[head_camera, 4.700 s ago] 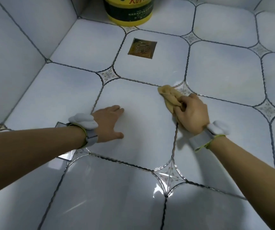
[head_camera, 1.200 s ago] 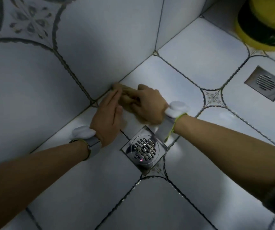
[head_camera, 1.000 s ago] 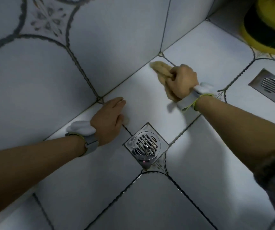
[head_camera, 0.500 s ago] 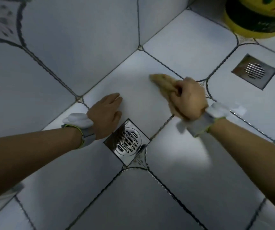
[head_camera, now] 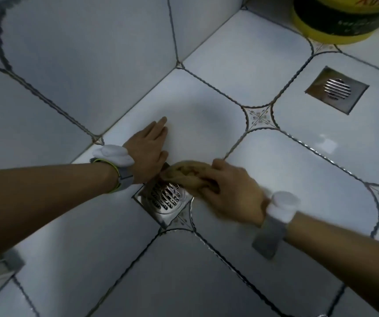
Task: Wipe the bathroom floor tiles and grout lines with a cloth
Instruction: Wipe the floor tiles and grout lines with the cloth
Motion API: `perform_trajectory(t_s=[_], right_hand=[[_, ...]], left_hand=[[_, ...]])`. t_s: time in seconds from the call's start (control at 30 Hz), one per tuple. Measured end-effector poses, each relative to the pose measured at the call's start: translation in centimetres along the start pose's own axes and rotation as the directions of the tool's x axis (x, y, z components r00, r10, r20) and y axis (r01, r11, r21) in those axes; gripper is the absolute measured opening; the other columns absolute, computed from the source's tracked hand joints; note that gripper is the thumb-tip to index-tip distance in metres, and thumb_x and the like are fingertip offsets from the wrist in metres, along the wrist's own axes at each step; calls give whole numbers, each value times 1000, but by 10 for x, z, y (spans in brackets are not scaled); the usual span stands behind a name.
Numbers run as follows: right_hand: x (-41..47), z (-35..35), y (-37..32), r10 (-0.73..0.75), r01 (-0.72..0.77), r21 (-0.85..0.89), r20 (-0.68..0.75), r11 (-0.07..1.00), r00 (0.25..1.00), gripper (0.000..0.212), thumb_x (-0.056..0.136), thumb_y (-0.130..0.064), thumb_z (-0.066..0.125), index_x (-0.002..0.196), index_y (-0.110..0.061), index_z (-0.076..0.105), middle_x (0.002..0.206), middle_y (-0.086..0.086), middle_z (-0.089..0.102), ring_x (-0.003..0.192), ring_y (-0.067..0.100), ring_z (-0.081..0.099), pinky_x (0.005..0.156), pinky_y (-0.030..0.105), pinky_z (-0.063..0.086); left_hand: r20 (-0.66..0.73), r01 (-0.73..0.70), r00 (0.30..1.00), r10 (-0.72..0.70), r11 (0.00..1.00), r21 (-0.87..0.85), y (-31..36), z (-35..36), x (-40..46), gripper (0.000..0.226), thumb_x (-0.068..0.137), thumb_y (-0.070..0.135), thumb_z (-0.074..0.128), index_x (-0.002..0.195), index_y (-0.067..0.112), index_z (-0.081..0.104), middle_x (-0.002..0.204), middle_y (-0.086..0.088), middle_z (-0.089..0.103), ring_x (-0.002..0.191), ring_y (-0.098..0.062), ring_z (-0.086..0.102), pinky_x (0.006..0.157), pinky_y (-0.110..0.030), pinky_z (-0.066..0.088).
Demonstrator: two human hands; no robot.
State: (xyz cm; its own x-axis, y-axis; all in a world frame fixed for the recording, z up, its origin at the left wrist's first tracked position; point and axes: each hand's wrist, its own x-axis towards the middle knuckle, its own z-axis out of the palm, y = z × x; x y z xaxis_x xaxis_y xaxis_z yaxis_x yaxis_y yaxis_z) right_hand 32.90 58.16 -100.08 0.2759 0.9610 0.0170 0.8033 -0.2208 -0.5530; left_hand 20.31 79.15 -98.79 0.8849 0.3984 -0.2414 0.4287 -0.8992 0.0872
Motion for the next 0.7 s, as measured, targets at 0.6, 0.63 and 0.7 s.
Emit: perform_trajectory(t_s=[0.6, 0.63, 0.7], right_hand=[[-114, -9, 9, -98, 96, 32, 60, 995, 993, 29, 88, -34, 59, 113, -25, 70, 98, 1, 63, 86, 20, 63, 77, 29, 51], [-101, -17, 17, -51, 51, 3, 44, 999, 998, 33, 89, -36, 55, 121, -32, 65, 100, -1, 61, 88, 22, 64, 77, 30, 53], [-62, -37, 49, 71, -80, -100, -95, 992, 993, 38, 90, -35, 53, 128, -38, 55, 99, -2, 57, 87, 26, 62, 76, 33, 50]], left_hand=[[52, -251, 967, 248, 965, 70, 28, 2, 37, 85, 82, 64, 54, 150, 24, 22, 159, -1, 17, 144, -23, 20, 115, -42, 26], [46, -252, 967, 249, 964, 82, 29, 1, 39, 85, 81, 64, 54, 149, 24, 24, 159, -1, 19, 144, -23, 22, 114, -42, 26], [48, -244, 969, 241, 965, 95, 32, -2, 41, 85, 80, 65, 54, 149, 24, 24, 159, -1, 19, 143, -23, 23, 115, -41, 24]])
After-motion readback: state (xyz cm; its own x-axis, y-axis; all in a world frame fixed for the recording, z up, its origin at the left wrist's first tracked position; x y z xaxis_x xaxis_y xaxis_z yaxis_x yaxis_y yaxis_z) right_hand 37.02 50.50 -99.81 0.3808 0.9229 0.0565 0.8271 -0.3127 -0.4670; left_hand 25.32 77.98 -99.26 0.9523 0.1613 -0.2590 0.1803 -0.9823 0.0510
